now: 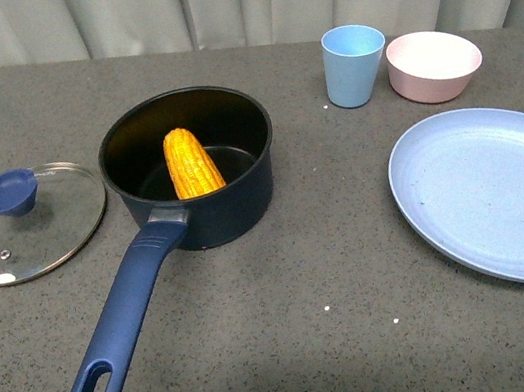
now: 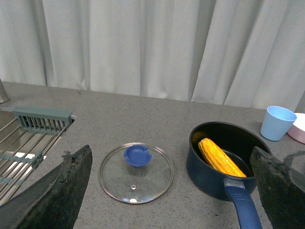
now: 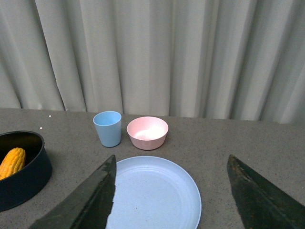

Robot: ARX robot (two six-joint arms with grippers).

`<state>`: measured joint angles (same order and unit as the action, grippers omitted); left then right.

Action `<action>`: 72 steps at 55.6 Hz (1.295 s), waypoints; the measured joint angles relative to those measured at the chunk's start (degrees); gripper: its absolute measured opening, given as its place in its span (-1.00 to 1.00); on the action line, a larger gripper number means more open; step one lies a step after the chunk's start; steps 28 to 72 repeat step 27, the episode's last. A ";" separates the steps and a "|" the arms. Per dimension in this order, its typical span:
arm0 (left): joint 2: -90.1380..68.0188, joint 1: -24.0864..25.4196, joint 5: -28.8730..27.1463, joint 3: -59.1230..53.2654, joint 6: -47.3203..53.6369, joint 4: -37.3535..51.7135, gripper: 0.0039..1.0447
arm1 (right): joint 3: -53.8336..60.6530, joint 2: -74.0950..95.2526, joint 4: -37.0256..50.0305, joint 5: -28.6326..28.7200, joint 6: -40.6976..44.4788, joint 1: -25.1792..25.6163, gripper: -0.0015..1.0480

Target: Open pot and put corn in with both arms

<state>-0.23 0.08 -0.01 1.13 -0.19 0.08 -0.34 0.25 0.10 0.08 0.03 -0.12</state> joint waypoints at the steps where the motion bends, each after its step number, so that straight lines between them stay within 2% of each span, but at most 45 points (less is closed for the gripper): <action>1: 0.00 0.00 0.00 0.00 0.00 0.00 0.88 | 0.00 0.00 0.00 0.00 0.00 0.00 0.50; 8: 0.00 0.00 0.00 0.00 0.00 0.00 0.88 | 0.00 0.00 0.00 0.00 -0.09 0.00 0.86; 13: 0.00 0.00 0.00 0.00 0.00 0.00 0.88 | 0.00 0.00 0.00 0.00 -0.04 0.00 0.81; 72: 0.00 0.00 0.00 0.00 0.00 0.00 0.88 | 0.00 0.00 0.00 0.00 -0.04 0.00 0.82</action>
